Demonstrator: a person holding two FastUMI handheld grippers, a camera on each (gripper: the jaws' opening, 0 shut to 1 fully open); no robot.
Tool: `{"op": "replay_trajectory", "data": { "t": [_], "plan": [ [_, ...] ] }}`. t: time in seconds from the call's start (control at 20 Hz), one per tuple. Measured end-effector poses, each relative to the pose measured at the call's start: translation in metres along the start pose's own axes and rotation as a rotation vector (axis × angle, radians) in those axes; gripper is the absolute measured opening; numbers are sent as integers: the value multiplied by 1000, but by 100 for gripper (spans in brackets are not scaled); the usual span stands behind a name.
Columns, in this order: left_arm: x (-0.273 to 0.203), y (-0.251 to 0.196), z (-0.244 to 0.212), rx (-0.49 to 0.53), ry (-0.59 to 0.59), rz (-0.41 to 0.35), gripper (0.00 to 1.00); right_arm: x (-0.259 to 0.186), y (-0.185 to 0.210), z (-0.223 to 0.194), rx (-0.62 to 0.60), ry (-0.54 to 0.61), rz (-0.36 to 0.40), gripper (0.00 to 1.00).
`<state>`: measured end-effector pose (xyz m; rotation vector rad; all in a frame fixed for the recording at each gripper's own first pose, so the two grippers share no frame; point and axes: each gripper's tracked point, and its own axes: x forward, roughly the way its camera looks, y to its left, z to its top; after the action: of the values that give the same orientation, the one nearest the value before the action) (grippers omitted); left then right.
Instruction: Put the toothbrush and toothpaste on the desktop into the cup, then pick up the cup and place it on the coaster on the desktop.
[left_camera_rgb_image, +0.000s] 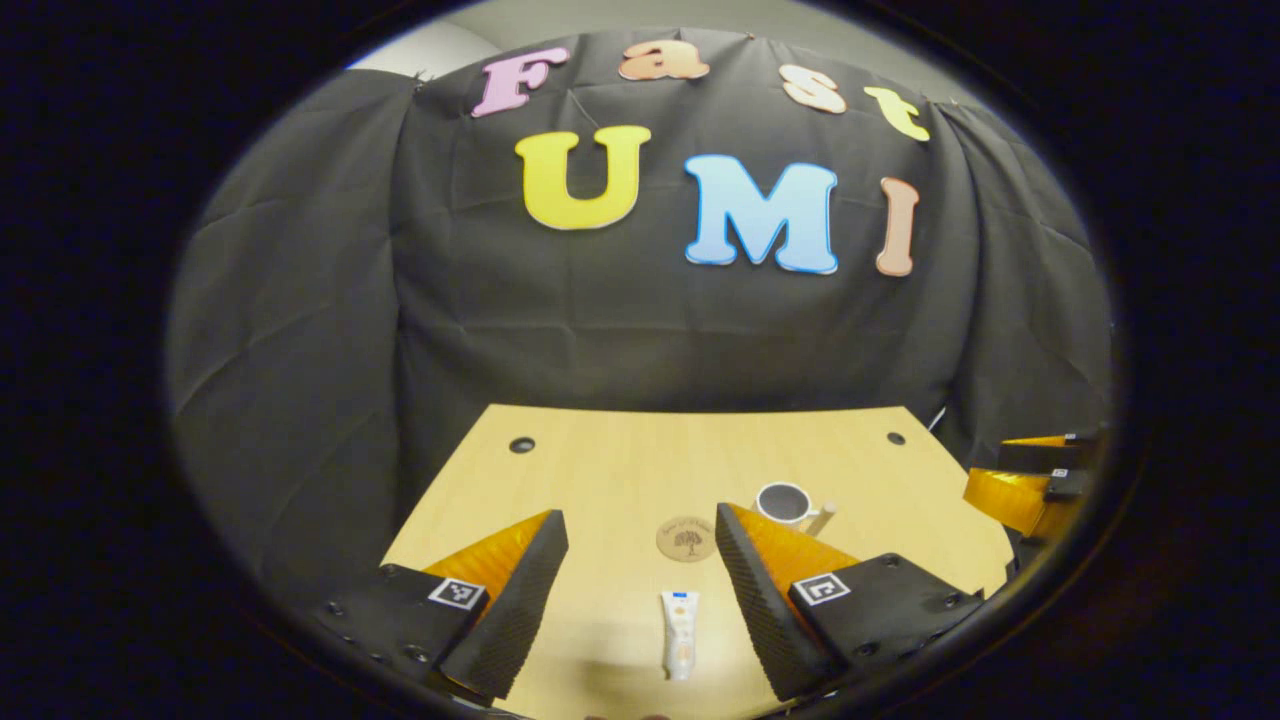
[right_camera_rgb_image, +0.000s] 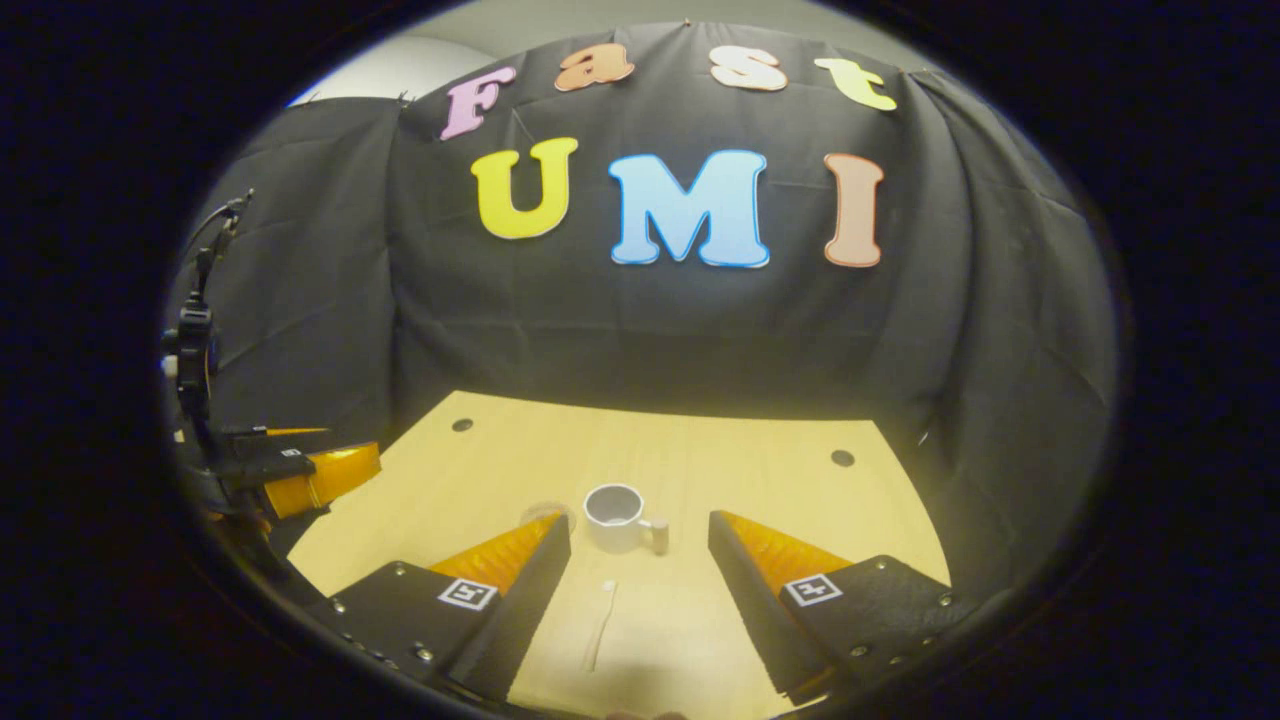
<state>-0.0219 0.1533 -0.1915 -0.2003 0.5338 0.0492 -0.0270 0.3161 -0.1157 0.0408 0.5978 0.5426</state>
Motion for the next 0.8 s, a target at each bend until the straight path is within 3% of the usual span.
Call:
{"op": "replay_trajectory", "data": {
  "t": [0.8],
  "plan": [
    [85,-48,-191,47,455,-96,98,78,43,-170,96,526,70,92]
  ]
}}
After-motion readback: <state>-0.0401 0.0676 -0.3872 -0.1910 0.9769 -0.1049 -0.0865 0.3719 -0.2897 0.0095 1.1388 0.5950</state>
